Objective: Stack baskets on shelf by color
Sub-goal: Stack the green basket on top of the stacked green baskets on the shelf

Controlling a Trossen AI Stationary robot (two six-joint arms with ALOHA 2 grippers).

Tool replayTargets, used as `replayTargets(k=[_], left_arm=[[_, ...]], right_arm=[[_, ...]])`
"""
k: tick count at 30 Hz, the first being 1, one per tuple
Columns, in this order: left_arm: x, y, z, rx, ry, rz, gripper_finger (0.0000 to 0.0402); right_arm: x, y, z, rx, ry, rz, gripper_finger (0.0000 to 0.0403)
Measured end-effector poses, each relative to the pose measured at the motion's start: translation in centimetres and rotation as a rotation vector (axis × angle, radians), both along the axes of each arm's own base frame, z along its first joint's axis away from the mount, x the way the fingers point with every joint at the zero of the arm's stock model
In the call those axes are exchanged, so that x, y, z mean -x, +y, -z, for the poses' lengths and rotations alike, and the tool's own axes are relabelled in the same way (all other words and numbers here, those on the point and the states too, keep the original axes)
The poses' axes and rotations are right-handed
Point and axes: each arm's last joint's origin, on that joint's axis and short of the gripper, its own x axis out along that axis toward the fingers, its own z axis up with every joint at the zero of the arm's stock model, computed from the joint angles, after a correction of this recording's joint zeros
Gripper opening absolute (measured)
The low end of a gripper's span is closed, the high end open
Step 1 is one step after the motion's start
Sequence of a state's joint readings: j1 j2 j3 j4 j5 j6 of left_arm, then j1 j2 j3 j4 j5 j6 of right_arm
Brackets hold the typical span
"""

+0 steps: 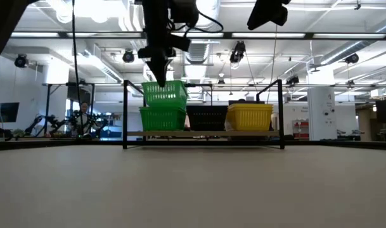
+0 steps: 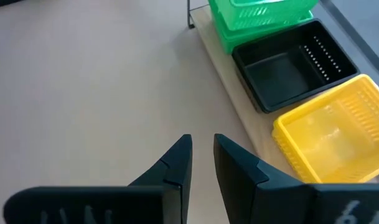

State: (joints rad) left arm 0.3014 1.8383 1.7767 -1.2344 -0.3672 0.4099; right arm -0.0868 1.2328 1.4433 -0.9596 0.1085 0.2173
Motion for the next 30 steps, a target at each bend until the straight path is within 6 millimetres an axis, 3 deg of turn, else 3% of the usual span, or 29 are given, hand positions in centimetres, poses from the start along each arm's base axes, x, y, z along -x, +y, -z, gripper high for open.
replayTargets(k=[16, 23, 30], left_arm=[[-0.4, 0.1, 1.5, 0.035, 0.043, 0.005, 0.0005], [-0.6, 0.1, 1.6, 0.03, 0.025, 0.004, 0.0063], [-0.7, 0.0, -0.4, 0.085, -0.06, 0.027, 0.0124]], right_arm=[[-0.5, 0.3, 0.5, 0.005, 0.02, -0.008, 0.0059], [-0.5, 0.2, 0.5, 0.019, 0.021, 0.001, 0.0059], [-0.5, 0.2, 0.5, 0.023, 0.023, -0.003, 0.0059]])
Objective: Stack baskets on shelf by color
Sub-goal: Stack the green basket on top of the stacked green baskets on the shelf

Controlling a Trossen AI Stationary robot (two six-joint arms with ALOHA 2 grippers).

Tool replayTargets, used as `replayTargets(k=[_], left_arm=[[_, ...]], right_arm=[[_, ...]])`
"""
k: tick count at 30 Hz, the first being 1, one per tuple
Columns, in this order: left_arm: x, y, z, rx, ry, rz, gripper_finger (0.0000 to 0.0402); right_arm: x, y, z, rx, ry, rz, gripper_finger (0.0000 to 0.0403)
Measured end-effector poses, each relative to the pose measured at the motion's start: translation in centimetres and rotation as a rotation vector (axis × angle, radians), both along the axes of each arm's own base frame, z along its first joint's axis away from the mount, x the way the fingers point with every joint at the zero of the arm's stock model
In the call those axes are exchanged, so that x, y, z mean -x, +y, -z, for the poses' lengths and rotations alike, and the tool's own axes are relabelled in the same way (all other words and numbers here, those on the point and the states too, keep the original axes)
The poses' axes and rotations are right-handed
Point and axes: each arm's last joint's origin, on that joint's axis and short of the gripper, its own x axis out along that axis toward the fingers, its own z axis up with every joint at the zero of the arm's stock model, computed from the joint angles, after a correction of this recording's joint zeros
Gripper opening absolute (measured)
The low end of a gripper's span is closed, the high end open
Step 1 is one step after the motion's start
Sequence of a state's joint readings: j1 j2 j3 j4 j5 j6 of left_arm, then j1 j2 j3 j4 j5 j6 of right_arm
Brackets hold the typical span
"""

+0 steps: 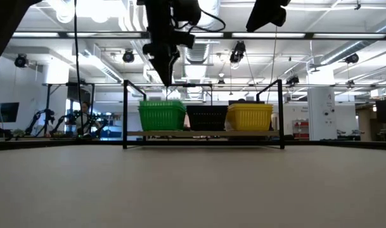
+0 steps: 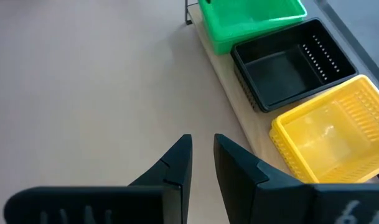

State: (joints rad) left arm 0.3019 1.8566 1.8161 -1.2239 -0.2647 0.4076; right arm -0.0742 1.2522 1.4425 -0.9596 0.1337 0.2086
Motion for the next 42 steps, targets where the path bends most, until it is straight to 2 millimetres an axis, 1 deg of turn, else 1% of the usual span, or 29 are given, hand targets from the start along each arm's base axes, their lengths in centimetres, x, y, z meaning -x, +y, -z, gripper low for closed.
replayTargets(k=[3, 6, 9, 12, 15, 18, 21, 27, 34, 38, 42], left_arm=[[0.3, -0.3, -1.1, 0.067, -0.038, 0.024, 0.0144], [0.6, -0.6, -1.4, 0.132, -0.04, 0.042, 0.0162], [0.6, -0.7, -0.8, 0.153, -0.019, 0.048, 0.017], [0.5, -0.6, 0.5, 0.153, 0.018, 0.085, 0.0171], [0.1, -0.5, 1.9, 0.14, 0.013, 0.091, 0.0171], [-0.3, -0.3, 2.7, 0.094, -0.006, 0.086, 0.017], [-0.4, 0.0, 3.4, 0.054, 0.002, 0.109, 0.016], [-0.8, 0.5, 3.7, 0.016, -0.044, 0.127, 0.0135], [-1.0, 1.7, 4.4, -0.01, -0.097, 0.107, 0.0127], [-1.0, 1.9, 4.2, -0.024, -0.109, 0.098, 0.0127], [-0.9, 1.6, 2.5, -0.051, -0.141, 0.09, 0.0127]], right_arm=[[0.0, 0.0, 0.0, 0.001, 0.001, -0.001, 0.0059], [-0.1, 0.0, 0.1, 0.002, 0.005, -0.002, 0.0059], [-0.2, 0.0, 0.2, 0.006, 0.011, -0.008, 0.0059], [-0.4, 0.0, 0.3, 0.006, 0.015, -0.008, 0.0059], [-0.4, 0.0, 0.3, 0.006, 0.014, -0.007, 0.0059], [-0.4, 0.0, 0.3, 0.005, 0.01, -0.007, 0.0059], [-0.4, 0.0, 0.3, 0.005, 0.008, -0.007, 0.0059], [-0.4, 0.0, 0.3, 0.004, 0.008, -0.006, 0.0059], [-0.4, 0.0, 0.3, -0.002, 0.006, 0.001, 0.0059], [-0.4, 0.0, 0.3, -0.002, 0.006, 0.001, 0.0059], [-0.4, 0.0, 0.3, -0.002, 0.005, 0.001, 0.0059]])
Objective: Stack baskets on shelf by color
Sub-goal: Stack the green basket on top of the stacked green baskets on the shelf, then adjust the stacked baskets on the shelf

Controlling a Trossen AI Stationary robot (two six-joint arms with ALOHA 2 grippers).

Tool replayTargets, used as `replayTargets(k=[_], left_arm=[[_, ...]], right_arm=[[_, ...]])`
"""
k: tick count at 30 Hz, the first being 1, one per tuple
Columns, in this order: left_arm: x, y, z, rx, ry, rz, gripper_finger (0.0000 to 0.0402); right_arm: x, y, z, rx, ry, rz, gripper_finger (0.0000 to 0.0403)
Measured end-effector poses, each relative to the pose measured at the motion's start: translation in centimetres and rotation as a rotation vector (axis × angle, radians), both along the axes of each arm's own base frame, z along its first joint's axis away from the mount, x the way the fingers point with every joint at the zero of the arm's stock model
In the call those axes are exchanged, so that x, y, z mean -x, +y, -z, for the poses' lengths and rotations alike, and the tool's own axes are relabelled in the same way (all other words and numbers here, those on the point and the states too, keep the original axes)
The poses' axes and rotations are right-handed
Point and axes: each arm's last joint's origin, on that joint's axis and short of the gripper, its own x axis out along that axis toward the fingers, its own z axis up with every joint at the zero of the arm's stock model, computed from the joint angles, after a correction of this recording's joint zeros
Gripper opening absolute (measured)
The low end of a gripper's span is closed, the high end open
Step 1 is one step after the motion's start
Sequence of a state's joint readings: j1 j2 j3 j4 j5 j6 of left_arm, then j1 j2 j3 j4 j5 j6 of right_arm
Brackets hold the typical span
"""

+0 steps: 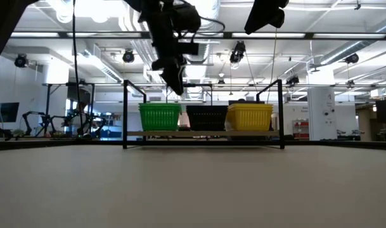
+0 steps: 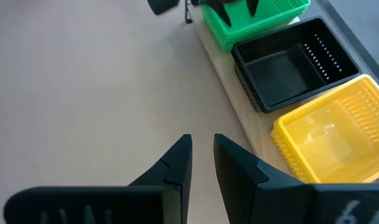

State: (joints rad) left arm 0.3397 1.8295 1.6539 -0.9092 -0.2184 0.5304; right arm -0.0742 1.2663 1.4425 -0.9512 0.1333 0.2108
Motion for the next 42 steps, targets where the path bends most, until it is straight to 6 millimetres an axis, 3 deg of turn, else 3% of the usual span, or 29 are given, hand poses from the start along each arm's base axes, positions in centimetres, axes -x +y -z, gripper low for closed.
replayTargets(k=[4, 10, 17, 22, 26, 32, 42], left_arm=[[1.0, -0.7, -1.4, 0.003, -0.009, 0.011, 0.0127], [2.3, -1.1, -1.1, 0.084, 0.065, -0.081, 0.0127], [3.0, -0.6, -1.7, 0.18, -0.039, -0.363, 0.012], [3.2, 1.8, -0.8, 0.192, -0.077, -0.464, 0.0068], [2.9, 3.4, 0.2, 0.215, -0.108, -0.485, 0.0016], [1.9, 4.6, 1.5, 0.203, -0.118, -0.42, 0.0007], [0.4, 5.5, 2.1, 0.116, -0.169, -0.267, 0.0007]], right_arm=[[0.0, 0.0, 0.0, 0.0, -0.007, 0.002, 0.0059], [-0.3, -0.9, 0.4, 0.054, 0.009, 0.106, 0.0059], [-2.1, -7.6, 3.9, 0.017, 0.133, 0.298, 0.0057], [-3.1, -12.5, 8.0, -0.062, 0.256, 0.402, 0.0033], [-3.6, -14.9, 10.7, -0.089, 0.326, 0.457, 0.0011], [-5.2, -16.3, 12.2, -0.093, 0.349, 0.472, 0.0009], [-6.8, -17.2, 12.1, -0.107, 0.319, 0.515, 0.0009]])
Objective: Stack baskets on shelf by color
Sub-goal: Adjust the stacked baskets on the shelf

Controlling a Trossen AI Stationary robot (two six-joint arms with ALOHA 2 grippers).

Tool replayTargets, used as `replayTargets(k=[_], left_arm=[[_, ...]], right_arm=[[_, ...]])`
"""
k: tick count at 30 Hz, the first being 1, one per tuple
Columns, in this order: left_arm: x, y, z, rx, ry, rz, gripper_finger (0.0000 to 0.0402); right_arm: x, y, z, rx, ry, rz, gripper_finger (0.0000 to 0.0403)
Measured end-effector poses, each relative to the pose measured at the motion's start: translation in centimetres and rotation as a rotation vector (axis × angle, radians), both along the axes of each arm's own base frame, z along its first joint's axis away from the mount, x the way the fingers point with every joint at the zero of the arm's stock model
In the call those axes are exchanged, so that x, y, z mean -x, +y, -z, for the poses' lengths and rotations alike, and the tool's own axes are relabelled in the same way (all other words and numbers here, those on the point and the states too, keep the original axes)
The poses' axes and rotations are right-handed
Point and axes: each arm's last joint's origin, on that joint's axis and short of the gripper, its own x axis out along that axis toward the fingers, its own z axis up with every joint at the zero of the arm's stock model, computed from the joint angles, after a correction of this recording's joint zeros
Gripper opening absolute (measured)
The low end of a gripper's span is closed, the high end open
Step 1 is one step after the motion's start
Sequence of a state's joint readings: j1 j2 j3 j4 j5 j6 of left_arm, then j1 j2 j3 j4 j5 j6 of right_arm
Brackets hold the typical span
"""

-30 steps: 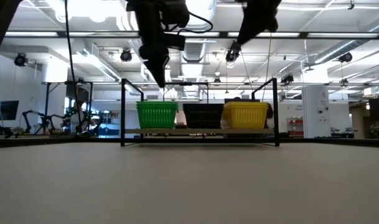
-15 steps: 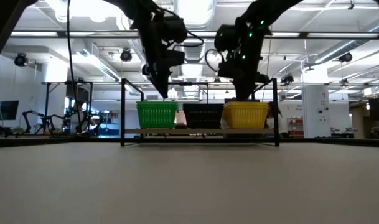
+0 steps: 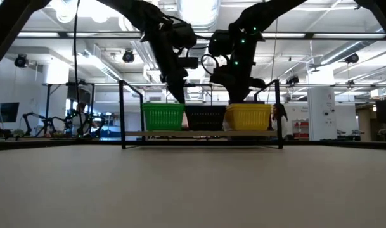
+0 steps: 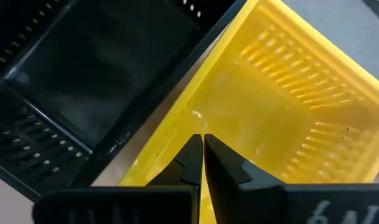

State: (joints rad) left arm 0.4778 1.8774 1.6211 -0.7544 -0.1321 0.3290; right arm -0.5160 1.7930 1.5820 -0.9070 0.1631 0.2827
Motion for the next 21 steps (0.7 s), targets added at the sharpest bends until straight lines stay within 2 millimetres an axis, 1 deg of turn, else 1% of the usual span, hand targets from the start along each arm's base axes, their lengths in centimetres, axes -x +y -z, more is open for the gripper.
replayTargets(k=[5, 8, 11, 13, 16, 21], left_arm=[[-0.2, 0.0, -0.4, -0.022, -0.021, 0.069, 0.0007], [0.0, -0.2, -1.8, -0.036, -0.037, 0.078, 0.0008], [0.9, -0.7, -3.6, -0.008, -0.073, 0.002, 0.0006], [1.7, -0.7, -4.0, 0.032, -0.073, -0.067, 0.0002], [2.6, 0.1, -3.0, 0.075, -0.01, -0.122, 0.0001], [3.0, 1.7, -0.1, 0.112, 0.073, -0.167, 0.0]], right_arm=[[-0.1, 0.0, -0.1, -0.001, -0.011, 0.009, 0.0009], [0.1, 0.2, -0.7, 0.0, -0.029, 0.007, 0.0009], [0.1, 0.3, -2.6, 0.014, -0.083, 0.009, 0.0009], [0.1, 0.6, -4.5, 0.04, -0.128, 0.0, 0.0008], [0.1, 1.2, -7.3, 0.086, -0.173, -0.041, 0.0008], [-0.5, 3.3, -10.3, 0.14, -0.159, -0.208, 0.0008]])
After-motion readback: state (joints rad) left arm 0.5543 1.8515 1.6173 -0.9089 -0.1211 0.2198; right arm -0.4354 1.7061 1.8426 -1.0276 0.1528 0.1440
